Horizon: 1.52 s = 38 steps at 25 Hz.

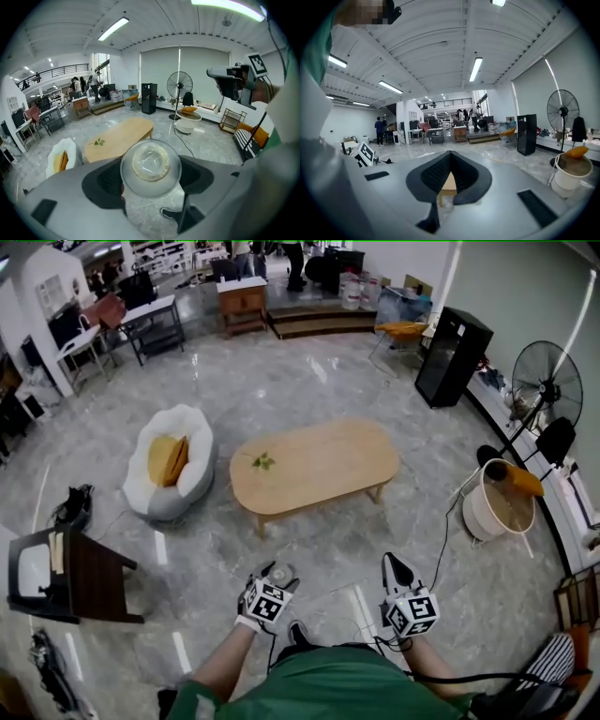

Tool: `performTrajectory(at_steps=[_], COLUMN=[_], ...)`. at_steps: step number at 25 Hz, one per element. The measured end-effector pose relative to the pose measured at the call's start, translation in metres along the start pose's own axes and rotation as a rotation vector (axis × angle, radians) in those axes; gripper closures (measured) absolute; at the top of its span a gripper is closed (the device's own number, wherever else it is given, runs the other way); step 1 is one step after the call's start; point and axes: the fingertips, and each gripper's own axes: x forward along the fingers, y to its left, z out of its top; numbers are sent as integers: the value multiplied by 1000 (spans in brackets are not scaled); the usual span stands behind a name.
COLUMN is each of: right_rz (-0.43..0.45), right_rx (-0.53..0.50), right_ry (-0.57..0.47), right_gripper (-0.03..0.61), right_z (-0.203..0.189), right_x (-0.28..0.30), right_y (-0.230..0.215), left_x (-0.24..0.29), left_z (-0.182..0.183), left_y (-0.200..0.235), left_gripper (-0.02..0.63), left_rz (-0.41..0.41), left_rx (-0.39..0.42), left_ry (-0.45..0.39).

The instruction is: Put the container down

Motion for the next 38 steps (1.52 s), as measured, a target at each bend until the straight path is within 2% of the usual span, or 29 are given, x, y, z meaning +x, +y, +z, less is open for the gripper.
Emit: performTrajectory(at_steps=[11, 18, 26, 31, 38], right_rz=[42, 126, 213, 228, 244], right_rx=[-8, 22, 62, 80, 82], right_ry=[0, -28, -66, -73, -91], right_gripper=[565, 565, 565, 565, 565], right_z=[11, 16, 35, 45, 56], right_x=[51, 96, 148, 181, 201], right_y=[13, -7, -75, -134, -183], left_x=[7, 21, 67, 103, 137], left_z=[9, 31, 91, 142, 181], left_y=[41, 61, 66, 62, 51], left_gripper=[272, 272, 272, 272, 272], left_rz=[17, 89, 167, 196, 215], left_rx=[-29, -56, -84, -109, -103], left_ry=[3, 18, 38, 19, 17])
